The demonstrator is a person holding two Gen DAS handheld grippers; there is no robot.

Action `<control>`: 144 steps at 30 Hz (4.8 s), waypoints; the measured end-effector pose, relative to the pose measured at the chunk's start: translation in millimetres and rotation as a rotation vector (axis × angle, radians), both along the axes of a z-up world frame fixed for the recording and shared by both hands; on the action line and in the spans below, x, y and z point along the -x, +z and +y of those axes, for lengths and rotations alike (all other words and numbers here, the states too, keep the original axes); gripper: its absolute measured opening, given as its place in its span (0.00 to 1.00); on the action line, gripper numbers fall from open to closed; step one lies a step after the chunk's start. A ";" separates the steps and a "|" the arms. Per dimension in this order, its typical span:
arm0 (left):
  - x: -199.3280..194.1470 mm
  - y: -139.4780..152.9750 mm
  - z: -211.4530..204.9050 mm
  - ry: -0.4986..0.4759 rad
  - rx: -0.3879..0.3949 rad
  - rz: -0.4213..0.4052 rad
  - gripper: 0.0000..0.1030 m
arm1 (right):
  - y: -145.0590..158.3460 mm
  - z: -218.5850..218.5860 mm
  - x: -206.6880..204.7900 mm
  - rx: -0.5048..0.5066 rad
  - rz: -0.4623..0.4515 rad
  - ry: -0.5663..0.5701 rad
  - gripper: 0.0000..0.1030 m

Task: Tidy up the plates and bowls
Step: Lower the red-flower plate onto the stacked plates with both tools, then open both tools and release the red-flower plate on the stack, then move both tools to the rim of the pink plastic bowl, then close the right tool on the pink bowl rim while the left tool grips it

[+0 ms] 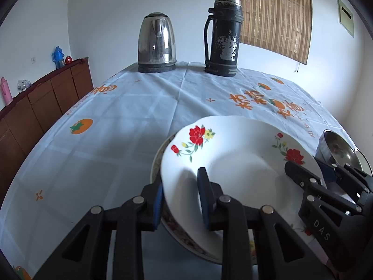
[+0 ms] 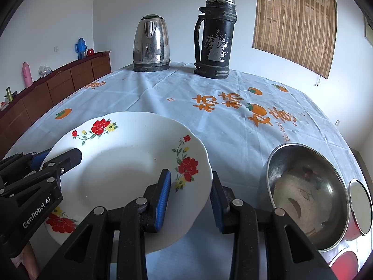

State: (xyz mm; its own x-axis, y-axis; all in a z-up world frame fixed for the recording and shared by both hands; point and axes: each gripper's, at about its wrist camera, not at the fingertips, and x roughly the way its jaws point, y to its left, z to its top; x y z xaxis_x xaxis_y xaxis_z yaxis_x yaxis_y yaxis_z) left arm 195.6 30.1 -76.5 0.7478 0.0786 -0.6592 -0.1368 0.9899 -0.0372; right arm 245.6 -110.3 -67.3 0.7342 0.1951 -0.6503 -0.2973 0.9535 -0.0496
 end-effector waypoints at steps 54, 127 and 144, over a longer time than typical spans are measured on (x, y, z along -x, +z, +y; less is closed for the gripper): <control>17.1 12.4 9.3 0.003 0.083 -0.100 0.67 | 17.2 5.8 13.2 0.038 -0.130 0.005 0.62; 73.0 7.2 -228.6 -0.564 0.128 0.052 0.23 | 4.8 -231.9 129.4 -0.132 -0.022 -0.177 0.20; 83.2 27.8 -231.2 -0.604 0.170 0.030 0.16 | 19.5 -240.2 132.4 -0.178 -0.050 -0.183 0.14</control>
